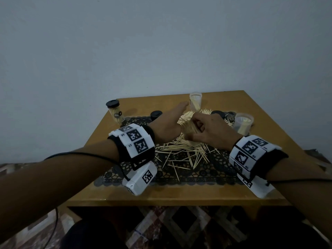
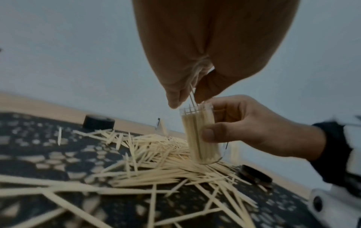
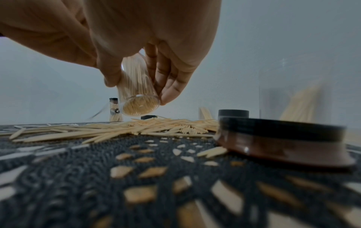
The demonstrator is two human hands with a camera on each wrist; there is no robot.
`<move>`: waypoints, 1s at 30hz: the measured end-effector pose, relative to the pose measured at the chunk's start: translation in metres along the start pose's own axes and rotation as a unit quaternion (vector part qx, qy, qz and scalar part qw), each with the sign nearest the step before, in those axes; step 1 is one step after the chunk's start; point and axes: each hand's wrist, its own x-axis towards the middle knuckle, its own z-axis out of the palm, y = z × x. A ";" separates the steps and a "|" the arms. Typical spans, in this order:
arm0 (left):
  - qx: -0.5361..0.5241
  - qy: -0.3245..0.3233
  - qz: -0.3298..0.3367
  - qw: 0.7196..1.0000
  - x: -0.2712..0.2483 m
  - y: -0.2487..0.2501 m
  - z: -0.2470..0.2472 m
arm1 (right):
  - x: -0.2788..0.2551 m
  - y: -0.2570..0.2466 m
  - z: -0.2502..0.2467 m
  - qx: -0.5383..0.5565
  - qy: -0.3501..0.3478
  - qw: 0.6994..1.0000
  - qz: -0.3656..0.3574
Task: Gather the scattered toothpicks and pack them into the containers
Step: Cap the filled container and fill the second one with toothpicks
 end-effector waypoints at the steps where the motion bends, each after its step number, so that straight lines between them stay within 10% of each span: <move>1: 0.027 0.002 0.001 1.000 0.001 -0.002 0.000 | 0.000 0.000 0.000 0.003 0.004 1.000 -0.001; 12: 0.096 0.111 0.021 0.989 -0.004 -0.016 -0.003 | 0.000 0.003 0.002 -0.005 -0.003 1.000 -0.001; 19: 0.149 -0.114 -0.011 0.982 -0.010 0.000 0.013 | -0.001 0.001 0.000 0.018 -0.007 1.000 -0.013; 26: 0.088 0.097 0.029 0.991 -0.012 -0.008 -0.002 | 0.000 0.002 0.002 -0.010 0.024 1.000 0.001; 30: 0.213 -0.012 -0.041 0.976 -0.020 -0.027 -0.025 | 0.002 0.006 0.000 -0.040 0.008 0.999 0.025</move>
